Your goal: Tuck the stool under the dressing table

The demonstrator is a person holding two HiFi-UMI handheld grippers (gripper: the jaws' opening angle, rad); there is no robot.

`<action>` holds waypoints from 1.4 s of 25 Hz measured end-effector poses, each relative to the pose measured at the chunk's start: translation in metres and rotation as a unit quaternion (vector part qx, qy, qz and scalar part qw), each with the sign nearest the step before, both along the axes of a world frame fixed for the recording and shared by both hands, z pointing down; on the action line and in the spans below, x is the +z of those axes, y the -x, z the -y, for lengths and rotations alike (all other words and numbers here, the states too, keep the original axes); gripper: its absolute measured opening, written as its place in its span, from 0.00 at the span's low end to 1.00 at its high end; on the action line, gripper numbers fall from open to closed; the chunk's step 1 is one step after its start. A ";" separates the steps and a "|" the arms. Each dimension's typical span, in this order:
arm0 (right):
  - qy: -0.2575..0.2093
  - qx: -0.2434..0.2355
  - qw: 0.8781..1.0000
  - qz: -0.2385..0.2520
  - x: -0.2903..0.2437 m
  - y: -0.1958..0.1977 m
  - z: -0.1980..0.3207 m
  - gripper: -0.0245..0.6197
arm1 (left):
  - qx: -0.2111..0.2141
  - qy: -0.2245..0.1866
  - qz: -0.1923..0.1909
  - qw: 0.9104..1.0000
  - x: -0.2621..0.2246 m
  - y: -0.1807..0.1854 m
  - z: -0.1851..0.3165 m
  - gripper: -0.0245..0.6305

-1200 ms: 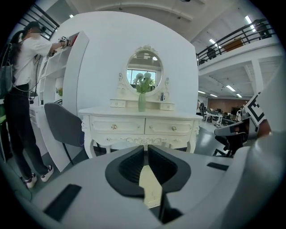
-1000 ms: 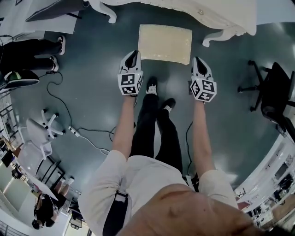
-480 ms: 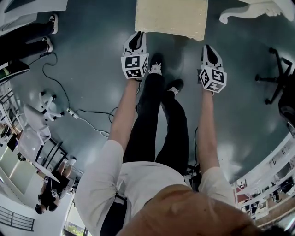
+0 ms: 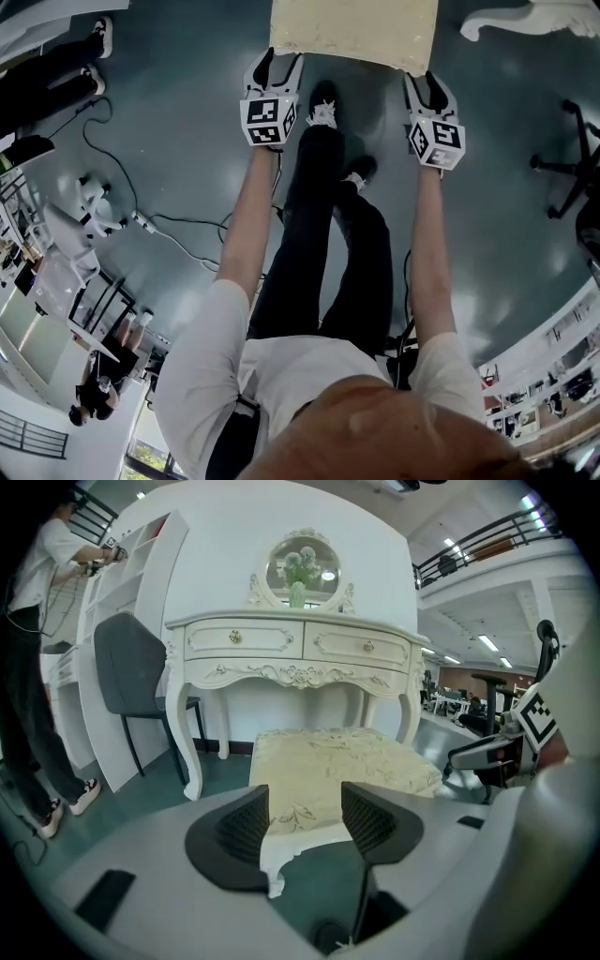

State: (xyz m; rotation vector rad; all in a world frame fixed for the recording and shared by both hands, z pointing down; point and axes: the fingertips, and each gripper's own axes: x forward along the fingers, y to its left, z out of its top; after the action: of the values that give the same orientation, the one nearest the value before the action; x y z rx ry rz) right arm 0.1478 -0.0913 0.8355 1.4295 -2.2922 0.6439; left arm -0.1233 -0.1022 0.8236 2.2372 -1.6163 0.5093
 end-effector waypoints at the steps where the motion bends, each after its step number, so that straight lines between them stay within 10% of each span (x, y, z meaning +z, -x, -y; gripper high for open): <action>1: 0.004 -0.003 1.000 -0.007 0.007 0.000 0.000 0.38 | -0.001 0.005 0.000 1.000 0.007 0.001 -0.001 0.44; 35: 0.038 0.020 0.997 -0.063 0.044 0.002 0.078 0.40 | 0.021 0.072 0.011 0.997 0.047 0.003 0.099 0.51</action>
State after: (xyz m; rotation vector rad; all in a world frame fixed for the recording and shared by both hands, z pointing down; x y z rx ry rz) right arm 0.1455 -0.1696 0.8791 1.4425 -2.1251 0.6273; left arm -0.1262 -0.2013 0.8710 2.1710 -1.4946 0.6427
